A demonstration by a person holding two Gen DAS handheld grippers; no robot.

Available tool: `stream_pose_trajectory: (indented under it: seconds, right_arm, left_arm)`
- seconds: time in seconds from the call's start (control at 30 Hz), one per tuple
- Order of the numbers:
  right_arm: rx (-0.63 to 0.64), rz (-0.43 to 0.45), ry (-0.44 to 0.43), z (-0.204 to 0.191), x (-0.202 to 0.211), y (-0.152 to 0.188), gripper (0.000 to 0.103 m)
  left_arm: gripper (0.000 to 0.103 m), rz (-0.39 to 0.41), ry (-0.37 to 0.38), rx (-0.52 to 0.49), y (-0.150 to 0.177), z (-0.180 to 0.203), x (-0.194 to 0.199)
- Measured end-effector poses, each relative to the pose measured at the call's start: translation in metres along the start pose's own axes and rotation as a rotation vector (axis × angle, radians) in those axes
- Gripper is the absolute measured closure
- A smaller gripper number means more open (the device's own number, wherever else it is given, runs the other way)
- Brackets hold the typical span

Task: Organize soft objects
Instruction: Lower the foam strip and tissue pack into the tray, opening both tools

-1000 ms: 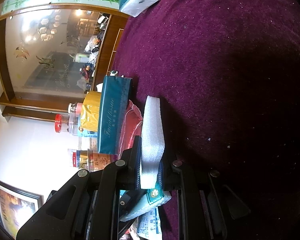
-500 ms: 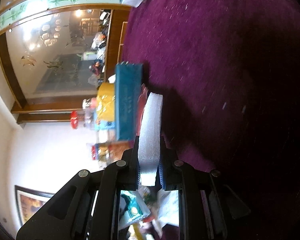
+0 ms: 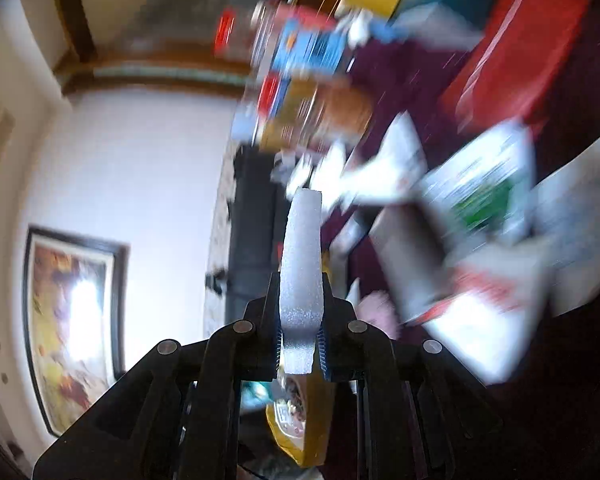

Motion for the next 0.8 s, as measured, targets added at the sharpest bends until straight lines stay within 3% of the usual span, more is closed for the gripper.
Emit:
stream_pose_trajectory:
  seconds: [0.17, 0.33, 0.57, 0.63, 0.67, 0.7, 0.73, 0.8]
  right_arm:
    - [0.012, -0.107, -0.009, -0.025, -0.076, 0.022, 0.088]
    - [0.039, -0.180, 0.019, -0.046, -0.137, 0.039, 0.088]
    - [0.152, -0.214, 0.144, -0.063, -0.191, 0.052, 0.087]
    - [0.217, -0.213, 0.220, -0.069, -0.202, 0.056, 0.072]
    - [0.249, -0.214, 0.257, -0.071, -0.204, 0.057, 0.058]
    - [0.288, -0.220, 0.272, -0.074, -0.206, 0.059, 0.056]
    - [0.339, -0.217, 0.322, -0.079, -0.206, 0.060, 0.055]
    - [0.438, -0.163, 0.439, -0.084, -0.195, 0.059, 0.040]
  left_arm:
    - [0.093, 0.052, -0.082, 0.071, -0.011, -0.052, 0.033]
    - [0.093, 0.052, -0.151, 0.107, -0.013, -0.094, 0.051]
    - [0.089, -0.078, -0.183, 0.070, -0.010, -0.118, 0.049]
    - [0.085, -0.106, -0.198, 0.037, -0.007, -0.119, 0.050]
    - [0.078, -0.109, -0.223, 0.016, -0.006, -0.119, 0.050]
    - [0.066, -0.111, -0.269, -0.012, -0.005, -0.118, 0.049]
    - [0.062, -0.113, -0.316, -0.053, -0.004, -0.116, 0.049]
    - [0.052, -0.094, -0.387, -0.114, -0.002, -0.114, 0.051]
Point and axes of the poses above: each gripper's, at about its wrist camera, not at the fingertips, and x roughly against the way its jaws point, z to its right, y to its underside, the point moved 1 cm from there along -x, roughly the way its jaws point, and after that the axes turned 3 degrees about x, right-handed, at the moved point
